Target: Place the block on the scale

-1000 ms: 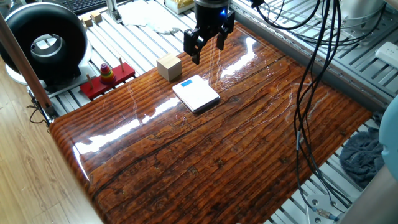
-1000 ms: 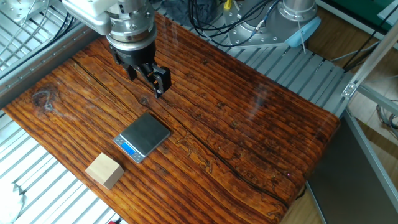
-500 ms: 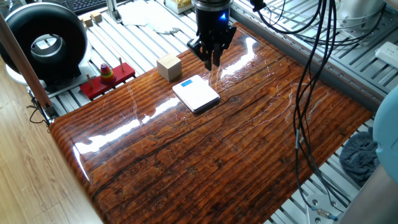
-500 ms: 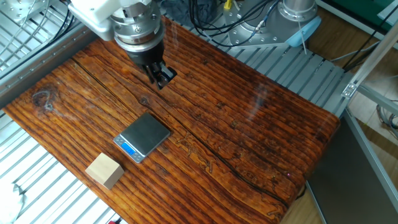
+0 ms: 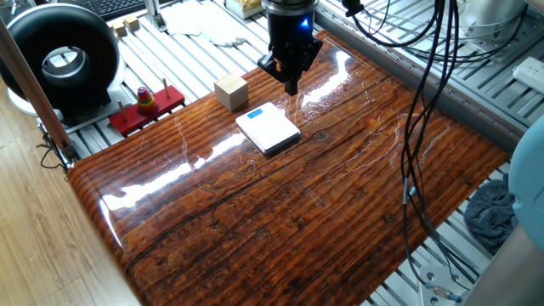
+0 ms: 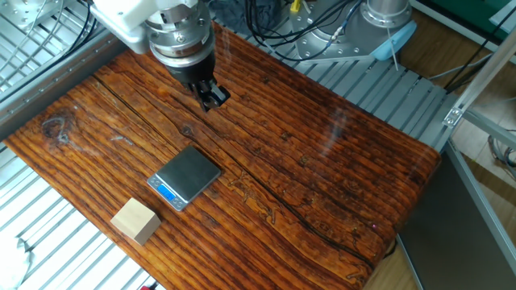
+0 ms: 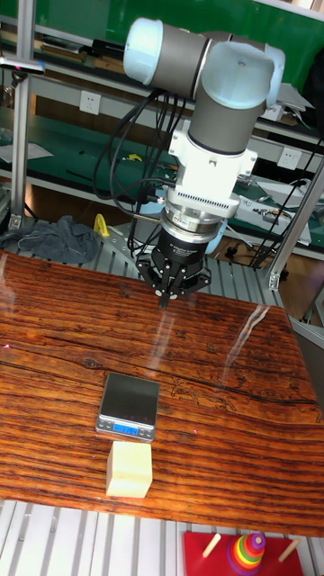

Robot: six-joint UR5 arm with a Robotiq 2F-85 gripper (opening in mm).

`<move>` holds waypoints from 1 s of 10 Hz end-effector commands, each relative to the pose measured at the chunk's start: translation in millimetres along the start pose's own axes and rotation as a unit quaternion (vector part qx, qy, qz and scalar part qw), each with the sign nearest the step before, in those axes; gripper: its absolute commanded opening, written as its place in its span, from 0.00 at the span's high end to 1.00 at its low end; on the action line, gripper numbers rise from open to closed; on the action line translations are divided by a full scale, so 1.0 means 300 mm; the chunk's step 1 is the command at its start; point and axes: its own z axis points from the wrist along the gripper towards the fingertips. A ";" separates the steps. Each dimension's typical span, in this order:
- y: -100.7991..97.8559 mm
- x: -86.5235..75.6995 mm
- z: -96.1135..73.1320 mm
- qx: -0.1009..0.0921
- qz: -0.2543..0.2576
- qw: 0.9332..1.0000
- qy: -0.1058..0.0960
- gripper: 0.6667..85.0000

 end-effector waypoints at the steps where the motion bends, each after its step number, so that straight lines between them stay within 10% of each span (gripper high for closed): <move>1: 0.005 -0.030 -0.021 0.003 -0.011 1.000 -0.014 1.00; 10: 0.008 -0.220 -0.029 0.012 -0.079 0.995 -0.066 1.00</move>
